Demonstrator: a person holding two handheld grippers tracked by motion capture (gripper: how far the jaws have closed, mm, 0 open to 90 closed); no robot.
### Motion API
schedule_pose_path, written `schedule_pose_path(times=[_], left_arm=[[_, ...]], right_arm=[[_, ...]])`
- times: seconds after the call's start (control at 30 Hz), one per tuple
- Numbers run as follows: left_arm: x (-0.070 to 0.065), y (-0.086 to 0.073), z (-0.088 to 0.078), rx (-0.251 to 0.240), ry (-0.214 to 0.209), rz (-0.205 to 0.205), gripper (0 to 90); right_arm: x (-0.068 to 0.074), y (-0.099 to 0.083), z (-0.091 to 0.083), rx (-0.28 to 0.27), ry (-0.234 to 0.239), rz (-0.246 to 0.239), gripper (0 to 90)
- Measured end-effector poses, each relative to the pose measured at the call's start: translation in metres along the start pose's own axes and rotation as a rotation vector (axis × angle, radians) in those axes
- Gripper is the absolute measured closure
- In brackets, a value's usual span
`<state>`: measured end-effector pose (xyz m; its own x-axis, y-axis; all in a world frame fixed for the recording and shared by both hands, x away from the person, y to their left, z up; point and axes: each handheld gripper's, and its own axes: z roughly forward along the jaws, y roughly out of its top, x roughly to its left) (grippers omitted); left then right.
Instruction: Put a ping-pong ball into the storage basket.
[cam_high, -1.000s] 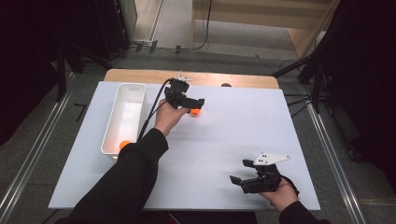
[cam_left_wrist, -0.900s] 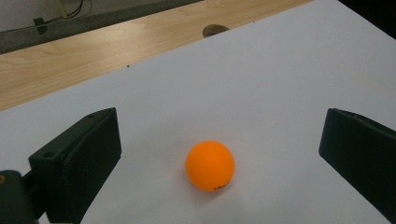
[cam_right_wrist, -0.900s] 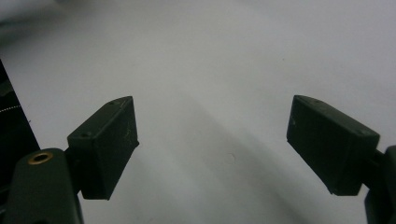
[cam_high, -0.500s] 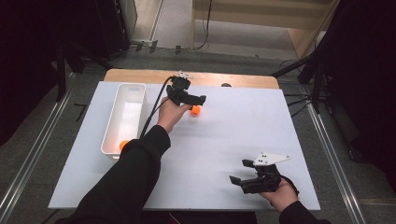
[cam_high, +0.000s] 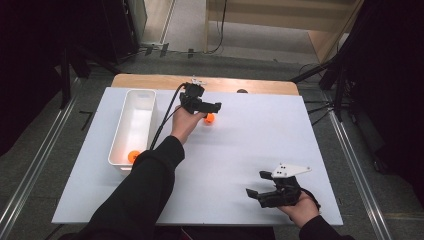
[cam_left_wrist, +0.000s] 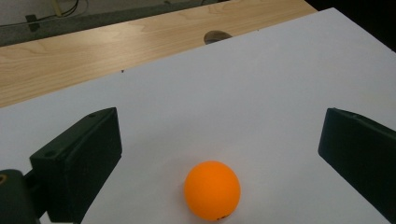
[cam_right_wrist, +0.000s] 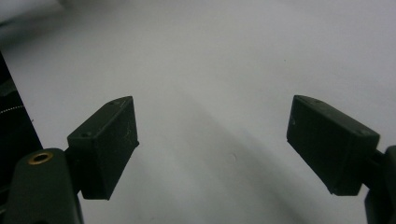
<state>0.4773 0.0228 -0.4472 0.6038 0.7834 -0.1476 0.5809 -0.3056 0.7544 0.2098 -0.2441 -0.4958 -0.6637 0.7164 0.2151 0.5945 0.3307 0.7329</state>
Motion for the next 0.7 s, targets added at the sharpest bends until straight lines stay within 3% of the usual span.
schedule_pose_path(times=[0.3, 0.7], left_arm=[[-0.006, -0.003, 0.004, -0.006, -0.012, 0.012, 0.0], [-0.005, -0.01, 0.011, -0.017, -0.025, 0.005, 0.0]], right_arm=[[0.0, 0.0, 0.0, 0.003, -0.004, -0.002, 15.0], [0.001, 0.0, 0.0, 0.006, 0.001, 0.001, 14.9]])
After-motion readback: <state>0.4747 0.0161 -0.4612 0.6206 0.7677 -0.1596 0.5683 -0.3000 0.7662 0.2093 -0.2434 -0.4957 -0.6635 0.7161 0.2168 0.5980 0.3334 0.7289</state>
